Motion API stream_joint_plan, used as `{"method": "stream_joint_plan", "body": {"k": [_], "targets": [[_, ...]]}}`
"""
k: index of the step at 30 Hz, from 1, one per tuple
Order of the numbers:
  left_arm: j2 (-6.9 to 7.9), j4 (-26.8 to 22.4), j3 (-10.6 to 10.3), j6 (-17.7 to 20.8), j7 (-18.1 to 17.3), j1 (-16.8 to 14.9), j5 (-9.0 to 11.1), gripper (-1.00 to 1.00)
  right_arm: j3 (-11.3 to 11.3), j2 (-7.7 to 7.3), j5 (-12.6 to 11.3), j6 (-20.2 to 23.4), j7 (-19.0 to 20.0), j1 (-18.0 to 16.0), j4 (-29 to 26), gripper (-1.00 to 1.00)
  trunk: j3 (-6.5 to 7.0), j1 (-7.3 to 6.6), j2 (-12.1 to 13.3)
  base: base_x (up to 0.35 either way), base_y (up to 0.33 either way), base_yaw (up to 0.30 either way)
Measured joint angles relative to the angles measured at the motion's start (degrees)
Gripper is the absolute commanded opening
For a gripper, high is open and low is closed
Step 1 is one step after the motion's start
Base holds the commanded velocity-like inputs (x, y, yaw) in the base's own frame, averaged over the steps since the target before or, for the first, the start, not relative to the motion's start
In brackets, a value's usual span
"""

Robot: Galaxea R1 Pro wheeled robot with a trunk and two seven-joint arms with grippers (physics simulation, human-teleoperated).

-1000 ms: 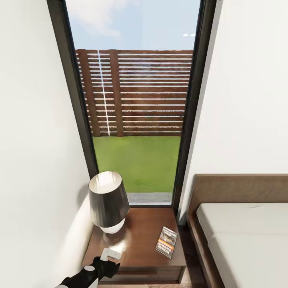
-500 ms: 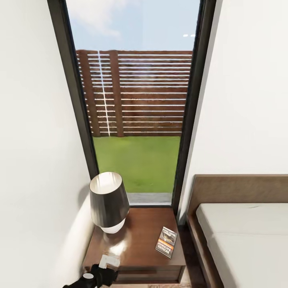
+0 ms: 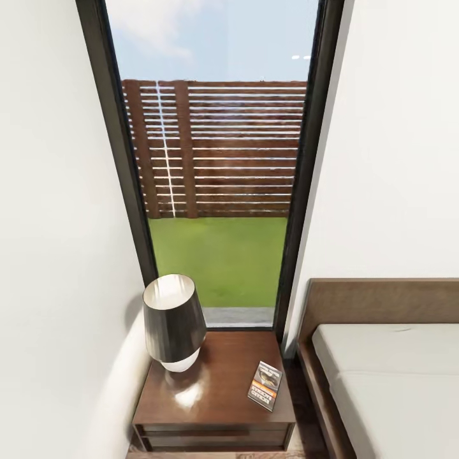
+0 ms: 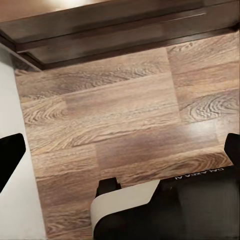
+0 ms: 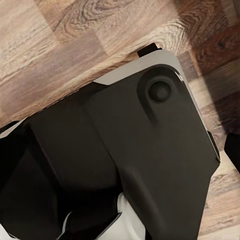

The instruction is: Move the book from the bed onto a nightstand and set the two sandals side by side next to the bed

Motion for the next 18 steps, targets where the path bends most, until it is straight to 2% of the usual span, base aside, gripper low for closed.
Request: {"method": "stream_joint_plan", "body": {"k": [18], "targets": [[0.18, 0.0, 0.2, -0.4, 1.6, 4.6, 0.1, 1.0, 0.0, 0.01, 0.0, 0.0, 0.0, 0.0, 0.0, 1.0, 0.0, 0.0, 0.0, 0.0, 0.0, 0.0]]}}
